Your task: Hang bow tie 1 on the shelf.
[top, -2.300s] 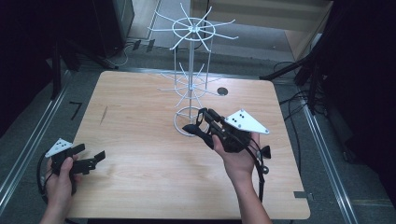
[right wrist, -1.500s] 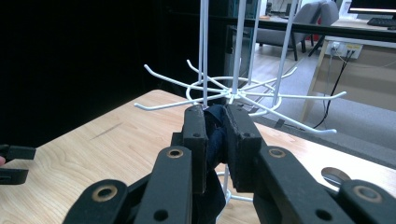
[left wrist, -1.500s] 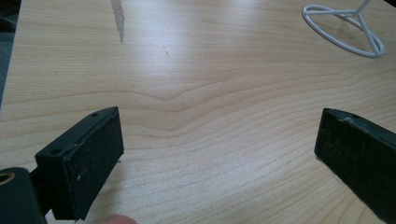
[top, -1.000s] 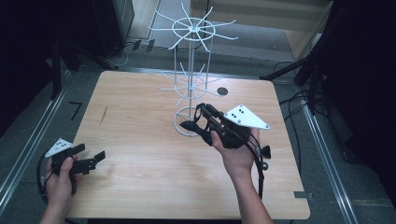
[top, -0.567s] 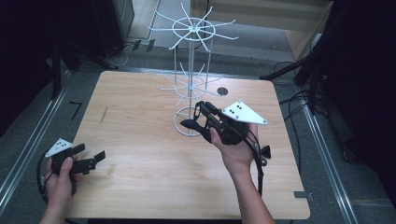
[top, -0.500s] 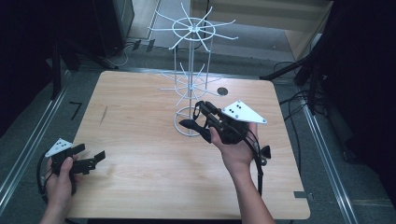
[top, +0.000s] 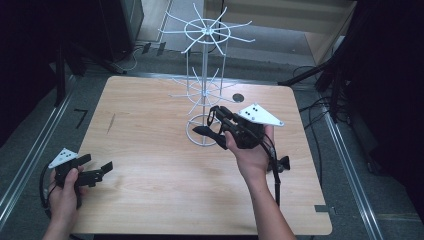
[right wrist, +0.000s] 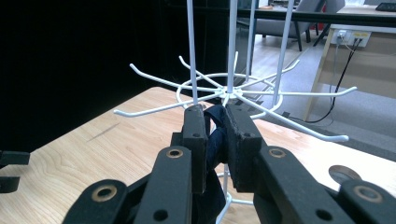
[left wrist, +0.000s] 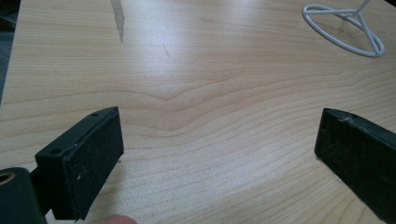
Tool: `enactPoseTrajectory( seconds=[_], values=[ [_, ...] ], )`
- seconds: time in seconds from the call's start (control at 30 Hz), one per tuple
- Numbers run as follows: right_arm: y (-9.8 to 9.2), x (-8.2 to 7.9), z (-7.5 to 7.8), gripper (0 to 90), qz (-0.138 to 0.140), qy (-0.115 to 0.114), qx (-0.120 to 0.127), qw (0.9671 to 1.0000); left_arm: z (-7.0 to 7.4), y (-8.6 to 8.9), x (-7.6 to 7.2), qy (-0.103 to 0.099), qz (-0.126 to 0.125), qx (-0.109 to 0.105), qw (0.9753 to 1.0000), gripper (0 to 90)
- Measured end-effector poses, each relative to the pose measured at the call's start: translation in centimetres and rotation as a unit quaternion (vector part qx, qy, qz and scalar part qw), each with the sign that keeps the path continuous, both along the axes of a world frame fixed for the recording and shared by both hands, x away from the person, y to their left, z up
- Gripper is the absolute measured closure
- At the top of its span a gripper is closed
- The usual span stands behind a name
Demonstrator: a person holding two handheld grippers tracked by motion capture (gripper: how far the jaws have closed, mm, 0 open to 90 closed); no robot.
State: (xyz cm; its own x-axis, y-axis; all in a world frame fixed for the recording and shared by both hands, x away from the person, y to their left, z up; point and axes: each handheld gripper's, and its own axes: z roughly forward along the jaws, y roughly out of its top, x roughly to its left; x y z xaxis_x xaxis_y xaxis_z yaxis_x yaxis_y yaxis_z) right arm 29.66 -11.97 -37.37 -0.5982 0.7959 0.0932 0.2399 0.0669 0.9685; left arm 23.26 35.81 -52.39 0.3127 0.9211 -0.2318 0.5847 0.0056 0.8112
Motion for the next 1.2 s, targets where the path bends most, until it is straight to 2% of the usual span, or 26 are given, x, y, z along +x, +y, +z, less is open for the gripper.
enactPoseTrajectory(
  seconds=[0.23, 0.63, 0.93, 1.07, 1.2],
  values=[
    [0.6, 0.5, -0.2, 80.8, 0.0, 0.006, 0.0, 1.0, 0.0, 0.0, 0.0, -0.001, 0.0, 0.0, 1.0, 1.6],
    [0.8, 1.7, -0.6, 80.4, -0.008, 0.024, 0.023, 0.9994, 0.0, 0.0, 0.0, -0.001, 0.0, 0.001, 1.0, 1.6],
    [1.2, 2.6, -0.7, 78.2, -0.015, 0.03, 0.028, 0.999, 0.0, 0.0, 0.0, -0.001, 0.0, 0.0, 1.0, 1.6],
    [1.1, 2.7, -0.9, 71.5, -0.023, 0.03, 0.031, 0.9988, 0.0, 0.0, 0.0, -0.001, 0.0, 0.0, 1.0, 1.6],
    [1.1, 2.7, -1.0, 54.0, -0.025, 0.029, 0.04, 0.9985, 0.0, 0.0, 0.0, -0.001, 0.0, 0.0, 1.0, 1.6]
  ],
)
